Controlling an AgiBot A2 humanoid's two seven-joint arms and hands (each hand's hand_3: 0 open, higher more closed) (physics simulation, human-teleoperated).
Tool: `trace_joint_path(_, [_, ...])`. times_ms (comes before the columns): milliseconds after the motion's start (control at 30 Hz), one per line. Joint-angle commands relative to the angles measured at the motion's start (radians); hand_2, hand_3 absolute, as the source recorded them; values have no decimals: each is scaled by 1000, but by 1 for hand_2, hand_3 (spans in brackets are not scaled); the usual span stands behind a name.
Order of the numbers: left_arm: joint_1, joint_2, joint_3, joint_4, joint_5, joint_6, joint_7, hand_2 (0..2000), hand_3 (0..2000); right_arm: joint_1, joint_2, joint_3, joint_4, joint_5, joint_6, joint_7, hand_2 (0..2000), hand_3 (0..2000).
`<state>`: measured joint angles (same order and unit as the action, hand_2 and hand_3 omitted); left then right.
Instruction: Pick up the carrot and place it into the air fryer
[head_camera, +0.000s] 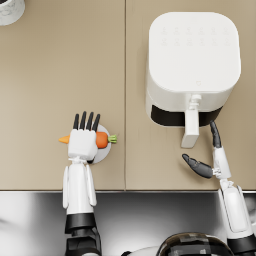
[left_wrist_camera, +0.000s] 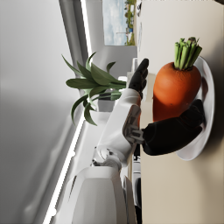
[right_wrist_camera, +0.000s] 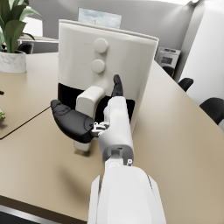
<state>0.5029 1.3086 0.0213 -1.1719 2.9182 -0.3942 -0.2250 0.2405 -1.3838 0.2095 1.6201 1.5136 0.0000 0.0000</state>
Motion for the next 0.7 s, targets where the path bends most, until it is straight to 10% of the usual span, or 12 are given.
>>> trace_joint_path(33, [2, -4, 50, 77, 0, 4, -2, 0, 0, 6, -4, -9, 9, 0, 0, 0, 0, 0])
trace_joint_path(67, [6, -8, 65, 92, 0, 3, -3, 0, 0, 5, -5, -5, 4, 0, 0, 0, 0, 0])
trace_joint_path(100, [10, -13, 77, 105, -1, 3, -5, 1361, 327, 1, -5, -6, 9, 0, 0, 0, 0, 0])
trace_joint_path(133, [16, -18, 82, 110, -1, -5, -3, 2000, 653, 0, -7, -7, 9, 0, 0, 0, 0, 0])
trace_joint_path(267, [31, -27, 109, 159, -2, 169, 57, 2000, 1960, -3, -12, -30, 0, 0, 0, 0, 0, 0])
trace_joint_path(400, [1, -31, 86, 50, -43, 372, 179, 2000, 2000, -14, -14, -21, -89, 0, 0, 0, 0, 0])
trace_joint_path(700, [-2, -17, 34, -430, -433, 364, 223, 2000, 2000, 67, -55, 22, -293, 0, 0, 0, 0, 0])
